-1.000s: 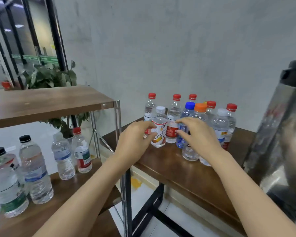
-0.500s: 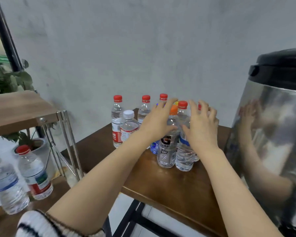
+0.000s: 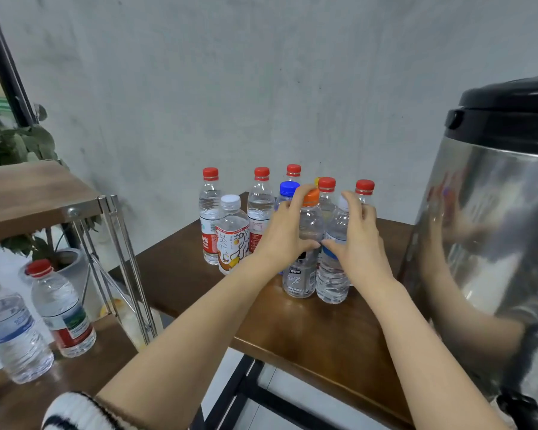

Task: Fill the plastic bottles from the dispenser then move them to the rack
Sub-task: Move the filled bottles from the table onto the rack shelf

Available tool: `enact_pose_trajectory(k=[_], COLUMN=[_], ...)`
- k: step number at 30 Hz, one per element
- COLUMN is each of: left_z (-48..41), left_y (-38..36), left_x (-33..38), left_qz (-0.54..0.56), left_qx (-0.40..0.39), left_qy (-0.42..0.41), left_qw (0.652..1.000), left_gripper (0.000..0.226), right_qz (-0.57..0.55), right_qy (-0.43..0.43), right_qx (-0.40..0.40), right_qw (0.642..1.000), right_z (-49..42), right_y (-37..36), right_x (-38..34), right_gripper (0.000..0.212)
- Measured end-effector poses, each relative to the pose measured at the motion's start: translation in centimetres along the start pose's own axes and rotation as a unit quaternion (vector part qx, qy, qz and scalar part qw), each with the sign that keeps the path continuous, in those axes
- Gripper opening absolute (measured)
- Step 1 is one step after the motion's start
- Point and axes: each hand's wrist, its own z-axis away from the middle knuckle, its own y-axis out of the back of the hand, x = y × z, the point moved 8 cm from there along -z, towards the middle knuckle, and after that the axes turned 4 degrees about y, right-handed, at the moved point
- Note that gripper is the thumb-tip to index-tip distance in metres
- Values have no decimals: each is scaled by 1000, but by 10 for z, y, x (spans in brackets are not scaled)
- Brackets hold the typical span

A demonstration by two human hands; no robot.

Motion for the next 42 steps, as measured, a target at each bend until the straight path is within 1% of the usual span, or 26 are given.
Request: enact_pose_trajectory(k=[3, 7, 9, 12, 15, 20, 25, 30, 34, 37, 40, 42], left_z=[10, 34, 50, 78, 111, 170, 227, 285, 318, 334, 344, 348], left_y=[3, 15, 25, 45, 72, 119, 171, 219, 247, 258, 263, 262], left_x=[3, 4, 3, 0, -3, -3, -6, -39, -80, -117, -148, -164], left_qz=[37, 69, 71, 80, 96, 44, -7, -44, -113, -121, -129, -131], left_qx=[14, 63, 84, 85, 91, 117, 164, 191, 230, 252, 277, 292], left_qy=[-14, -7, -6, 10, 36, 58, 82, 127, 176, 215, 256, 267], left_qw=[999, 996, 994, 993, 991, 990, 983, 972, 950, 936, 917, 909], left_gripper=[97, 96, 96, 95, 93, 100, 99, 96, 95, 97, 90, 86], right_qz=[-9, -18, -26, -38, -55, -54, -124, -218, -277, -287, -283, -284], right_qy=[14, 45, 49, 51, 75, 119, 150, 190, 196, 204, 199, 190], right_qx=[15, 23, 14, -4, -18, -52, -102, -160, -208, -232, -248, -262], right_qw=[1000, 999, 998, 998, 995, 990, 976, 944, 917, 907, 905, 903], right_z=[8, 24, 33, 47, 63, 94, 120, 142, 156, 162, 161, 160], right_y=[4, 7, 9, 10, 10, 4, -11, -55, -107, -149, -190, -218], right_x=[-8, -22, -29, -42, -64, -112, -163, -222, -264, -285, -297, -300], right_gripper=[85, 84, 84, 85, 87, 89, 88, 87, 88, 86, 85, 84])
